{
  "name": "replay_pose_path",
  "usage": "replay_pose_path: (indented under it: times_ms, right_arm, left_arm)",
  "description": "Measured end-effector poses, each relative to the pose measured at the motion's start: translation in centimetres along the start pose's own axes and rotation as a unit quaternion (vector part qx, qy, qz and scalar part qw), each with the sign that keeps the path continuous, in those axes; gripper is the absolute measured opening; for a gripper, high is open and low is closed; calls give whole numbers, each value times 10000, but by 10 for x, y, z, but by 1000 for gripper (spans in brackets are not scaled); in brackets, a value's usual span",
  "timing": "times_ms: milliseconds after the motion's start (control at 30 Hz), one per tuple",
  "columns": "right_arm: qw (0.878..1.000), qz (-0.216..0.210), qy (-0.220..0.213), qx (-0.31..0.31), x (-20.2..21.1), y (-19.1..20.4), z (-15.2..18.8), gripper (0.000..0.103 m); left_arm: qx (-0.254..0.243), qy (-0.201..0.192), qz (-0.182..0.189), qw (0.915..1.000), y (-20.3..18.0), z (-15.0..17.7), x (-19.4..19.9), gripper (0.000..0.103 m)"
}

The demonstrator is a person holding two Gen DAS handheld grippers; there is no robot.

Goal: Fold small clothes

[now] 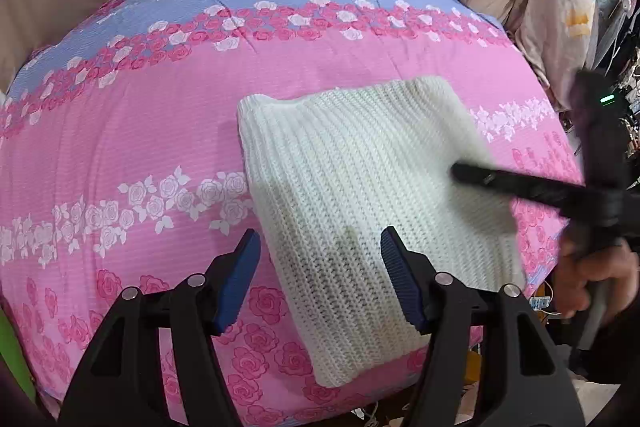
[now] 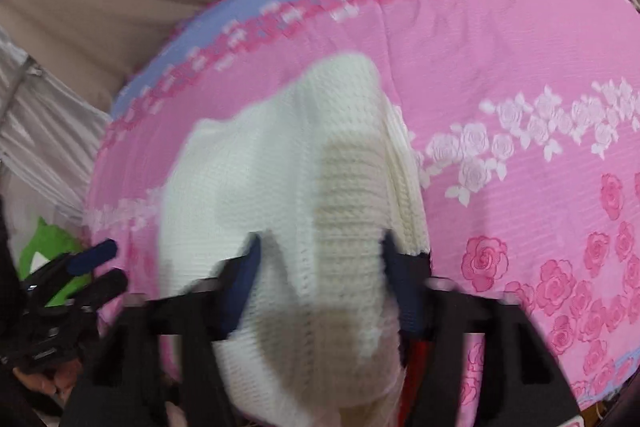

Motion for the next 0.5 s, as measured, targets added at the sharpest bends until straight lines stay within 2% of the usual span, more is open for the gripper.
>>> replay_pose_path:
  times_ms: [67,133,167,233,267,333,500]
  right_arm:
    - [9981,-438,-414,-104,28,5,-7,18]
    - [9966,-381,-728,-63,49,1,-11,17]
    - [9970,-235,-731,-52,46,-5,-11,17]
    - [9992,345,-201,11,5,-30,0,18]
    - [9992,405,-44,25,-9,-37,5,20]
    - [9997,147,-159,-141,-8,-39,6,27]
    - [9989,41,-411,-233,36,-28,7,37]
  left_arm:
    - [1,15,-29,10000,-2,2,-1,60]
    - [6,77,-66,9999,-2,4,-7,60]
    - [6,107,-97,9999,-2,4,-10,60]
    - [-32,161,-135,9998,-4,6,-16,60]
    - [-35,186,-164,9997,-4,6,-18,60]
    - [-29,256,-185,9995,-4,7,-21,60]
    - [3,349,-212,9992,-3,9,-26,60]
Point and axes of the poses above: each gripper's, at about its wrist camera, not at the fingertips, and x roughly against the way its jaws point, y to its left, z to its underside, the point moved 6 cm from there along -x, roughly the way its jaws point, and after that the axes turned 3 degrees about z, right-handed, at the moved point
